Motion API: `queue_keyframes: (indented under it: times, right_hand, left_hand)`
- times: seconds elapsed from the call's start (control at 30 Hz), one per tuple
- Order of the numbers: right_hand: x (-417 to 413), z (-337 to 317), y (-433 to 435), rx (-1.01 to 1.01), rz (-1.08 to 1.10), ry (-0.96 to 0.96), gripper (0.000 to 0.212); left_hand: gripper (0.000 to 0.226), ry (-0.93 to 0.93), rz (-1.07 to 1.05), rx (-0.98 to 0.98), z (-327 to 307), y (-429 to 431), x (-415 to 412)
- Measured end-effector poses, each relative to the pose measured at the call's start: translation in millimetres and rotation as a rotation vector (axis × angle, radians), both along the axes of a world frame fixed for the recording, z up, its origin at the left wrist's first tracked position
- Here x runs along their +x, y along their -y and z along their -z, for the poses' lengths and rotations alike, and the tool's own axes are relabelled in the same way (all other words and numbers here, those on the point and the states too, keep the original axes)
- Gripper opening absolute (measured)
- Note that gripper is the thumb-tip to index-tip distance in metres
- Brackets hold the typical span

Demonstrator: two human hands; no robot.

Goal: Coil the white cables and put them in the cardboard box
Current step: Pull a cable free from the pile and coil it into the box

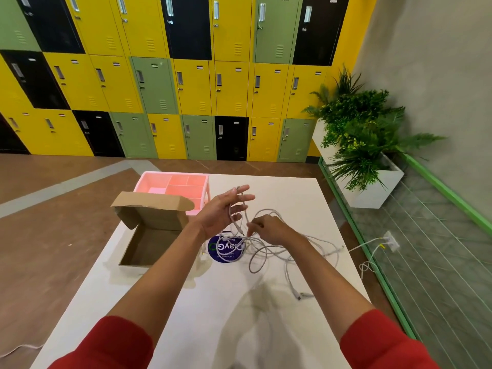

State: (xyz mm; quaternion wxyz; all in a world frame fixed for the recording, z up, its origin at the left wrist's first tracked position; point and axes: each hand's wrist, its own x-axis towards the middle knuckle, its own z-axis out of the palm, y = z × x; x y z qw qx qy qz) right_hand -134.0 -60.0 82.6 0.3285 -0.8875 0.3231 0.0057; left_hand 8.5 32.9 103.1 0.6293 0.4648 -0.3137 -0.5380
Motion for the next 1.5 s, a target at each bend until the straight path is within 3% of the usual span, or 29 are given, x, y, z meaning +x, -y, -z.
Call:
queue_keyframes:
  times: [0.17, 0.3, 0.53, 0.7, 0.87, 1.03, 1.2, 1.5]
  right_hand:
    - [1.8, -28.9, -13.6, -0.03, -0.227, -0.113, 0.036]
    - [3.1, -46.6, -17.6, -0.049, -0.285, -0.144, 0.039]
    - [-1.5, -82.9, -17.0, -0.046, -0.25, 0.022, 0.02]
    - [-2.9, -85.0, -1.9, -0.126, -0.094, 0.222, 0.022]
    - [-10.2, -72.8, 7.8, -0.052, 0.047, 0.38, 0.028]
    - [-17.1, -58.3, 12.0, 0.052, 0.095, 0.352, 0.029]
    - [-22.3, -53.9, 9.5, 0.185, 0.018, 0.275, 0.032]
    - [-18.1, -58.3, 2.6, 0.227, 0.021, 0.221, 0.037]
  left_hand:
    - [0.041, 0.033, -0.091, 0.029, 13.7, 6.0, 2.4]
    - [0.048, 0.202, -0.097, 0.12, 24.2, 7.9, 5.1]
    - [0.051, 0.459, 0.055, 0.175, 24.7, 0.1, 1.3]
    - [0.048, 0.33, 0.218, 0.213, 9.9, -6.2, -9.6]
    - [0.048, 0.212, 0.276, 0.224, -6.6, -12.5, -19.9]
    - [0.056, 0.068, 0.326, 0.199, -4.7, -13.7, -21.5]
    - [0.049, 0.023, 0.382, 0.224, -4.7, -18.1, -20.7]
    - [0.039, -0.044, 0.322, 0.165, -1.0, -10.9, -15.5]
